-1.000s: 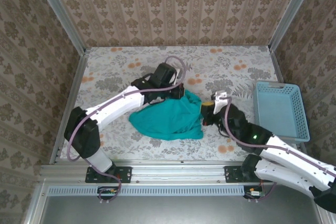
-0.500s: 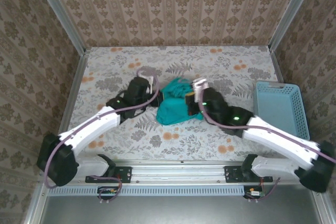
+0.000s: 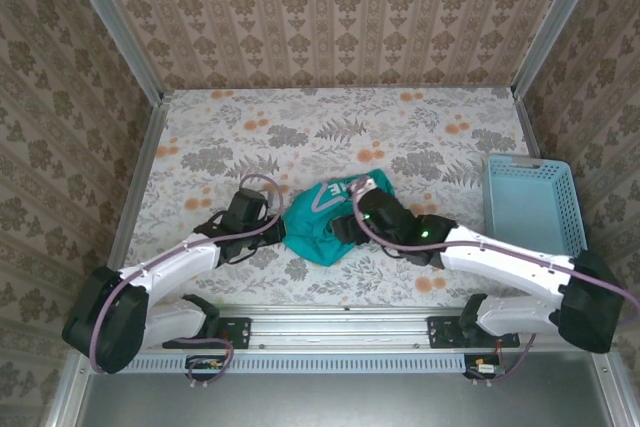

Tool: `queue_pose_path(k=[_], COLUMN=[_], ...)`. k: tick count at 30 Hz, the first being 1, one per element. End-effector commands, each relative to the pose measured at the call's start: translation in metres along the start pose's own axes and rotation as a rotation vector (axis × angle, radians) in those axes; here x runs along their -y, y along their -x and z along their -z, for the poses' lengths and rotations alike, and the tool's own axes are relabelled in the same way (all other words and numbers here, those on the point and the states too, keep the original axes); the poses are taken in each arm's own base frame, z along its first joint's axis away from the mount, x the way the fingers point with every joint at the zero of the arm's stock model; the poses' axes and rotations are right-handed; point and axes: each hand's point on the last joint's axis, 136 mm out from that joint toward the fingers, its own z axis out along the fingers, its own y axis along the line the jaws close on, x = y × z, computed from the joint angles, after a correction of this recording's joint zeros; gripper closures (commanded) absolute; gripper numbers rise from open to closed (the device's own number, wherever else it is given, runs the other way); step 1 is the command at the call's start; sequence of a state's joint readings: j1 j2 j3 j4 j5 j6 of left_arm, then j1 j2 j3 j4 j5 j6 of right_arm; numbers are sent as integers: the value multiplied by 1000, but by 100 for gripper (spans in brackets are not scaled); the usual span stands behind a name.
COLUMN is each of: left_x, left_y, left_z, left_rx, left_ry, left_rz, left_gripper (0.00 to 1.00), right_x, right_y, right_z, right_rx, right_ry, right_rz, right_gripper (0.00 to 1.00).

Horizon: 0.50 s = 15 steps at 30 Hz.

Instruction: Fold the inside-out t-shirt

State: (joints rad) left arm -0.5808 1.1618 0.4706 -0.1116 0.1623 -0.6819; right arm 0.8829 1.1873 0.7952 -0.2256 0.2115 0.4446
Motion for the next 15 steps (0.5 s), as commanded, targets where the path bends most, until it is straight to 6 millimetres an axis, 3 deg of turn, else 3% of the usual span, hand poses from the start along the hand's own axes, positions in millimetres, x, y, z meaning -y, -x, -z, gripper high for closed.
queue_pose_path(k=[1,11,15], left_x=[2,-1,-20], left_y=[3,7,9], left_z=[1,3,11], left_rx=[23,29,51], left_ry=[-26,-7,54], left_rz=[17,19,52], left_gripper=[100,100,100], right_x=[40,109,143], right_y=[-13,-41,-55], right_z=[-10,-51,-43], right_rx=[-53,-236,-258], right_ry=[-91,-427,-540], right_rz=[-133,-198,-222], right_gripper=[33,42,75])
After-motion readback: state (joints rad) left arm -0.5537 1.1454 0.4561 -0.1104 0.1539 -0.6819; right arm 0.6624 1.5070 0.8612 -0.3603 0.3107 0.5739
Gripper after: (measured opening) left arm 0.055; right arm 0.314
